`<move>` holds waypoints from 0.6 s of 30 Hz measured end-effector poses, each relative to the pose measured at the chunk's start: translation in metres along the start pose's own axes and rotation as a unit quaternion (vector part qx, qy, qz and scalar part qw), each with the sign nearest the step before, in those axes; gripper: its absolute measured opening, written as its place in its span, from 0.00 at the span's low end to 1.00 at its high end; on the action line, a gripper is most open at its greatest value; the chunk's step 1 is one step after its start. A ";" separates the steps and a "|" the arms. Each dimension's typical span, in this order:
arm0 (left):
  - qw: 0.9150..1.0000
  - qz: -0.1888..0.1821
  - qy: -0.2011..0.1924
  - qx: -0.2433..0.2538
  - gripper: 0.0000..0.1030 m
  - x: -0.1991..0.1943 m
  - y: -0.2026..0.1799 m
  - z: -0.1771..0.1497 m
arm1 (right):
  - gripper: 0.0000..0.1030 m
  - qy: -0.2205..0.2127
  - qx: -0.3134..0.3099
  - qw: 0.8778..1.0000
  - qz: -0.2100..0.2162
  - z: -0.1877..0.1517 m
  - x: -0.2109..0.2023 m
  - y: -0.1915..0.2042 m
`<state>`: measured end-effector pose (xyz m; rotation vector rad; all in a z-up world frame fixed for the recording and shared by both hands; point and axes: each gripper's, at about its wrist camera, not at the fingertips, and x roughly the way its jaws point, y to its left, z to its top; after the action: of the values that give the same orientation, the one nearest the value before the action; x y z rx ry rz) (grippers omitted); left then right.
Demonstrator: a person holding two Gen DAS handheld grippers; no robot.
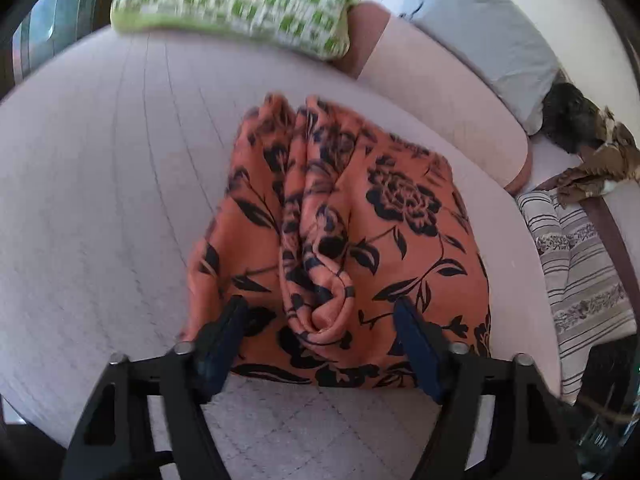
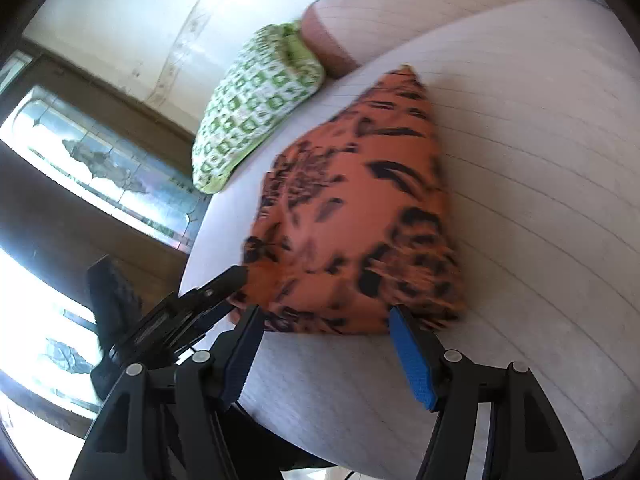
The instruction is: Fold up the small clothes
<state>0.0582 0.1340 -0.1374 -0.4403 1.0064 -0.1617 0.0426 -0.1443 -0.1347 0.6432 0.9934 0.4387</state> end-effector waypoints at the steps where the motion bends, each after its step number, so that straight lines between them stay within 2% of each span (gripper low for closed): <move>1: 1.000 0.000 0.011 0.004 0.31 0.004 -0.003 0.001 | 0.67 0.000 0.004 1.000 0.003 0.000 0.000 -0.004; 2: 1.000 0.004 0.019 0.008 0.14 0.006 -0.004 0.002 | 0.66 -0.001 0.007 1.000 0.006 0.001 -0.001 -0.005; 4: 1.000 0.006 0.005 0.009 0.11 -0.001 -0.009 0.005 | 0.66 -0.006 0.012 1.000 0.012 0.006 -0.003 -0.008; 8: 0.996 0.008 -0.088 0.011 0.10 -0.048 -0.021 0.005 | 0.67 -0.013 -0.002 1.000 0.020 0.020 -0.003 -0.004; 9: 0.996 0.013 -0.091 0.008 0.10 -0.050 -0.018 0.002 | 0.67 -0.011 -0.002 1.000 0.021 0.023 -0.003 -0.004; 10: 0.997 0.029 -0.076 0.001 0.10 -0.040 -0.010 -0.004 | 0.67 -0.011 -0.005 1.000 0.020 0.024 -0.003 -0.004; 12: 0.999 0.045 -0.008 -0.028 0.14 -0.004 0.011 -0.014 | 0.68 -0.009 -0.008 1.000 0.014 0.031 0.004 -0.005; 14: 0.999 0.037 -0.005 -0.037 0.18 0.000 0.016 -0.015 | 0.68 -0.001 -0.015 1.000 0.013 0.037 0.010 -0.004; 16: 0.999 0.029 -0.016 -0.026 0.42 -0.010 0.008 -0.008 | 0.68 0.000 -0.029 1.000 0.010 0.042 0.015 0.000; 17: 0.999 0.021 -0.025 -0.020 0.64 -0.017 0.004 -0.003 | 0.68 0.003 -0.035 0.999 0.008 0.045 0.018 0.001; 18: 0.999 0.013 -0.041 -0.014 0.75 -0.026 0.001 0.005 | 0.68 0.001 -0.036 0.999 0.007 0.046 0.018 0.001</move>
<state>0.0484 0.1446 -0.1148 -0.4553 0.9343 -0.1058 0.0913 -0.1462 -0.1276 0.5856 0.9715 0.4858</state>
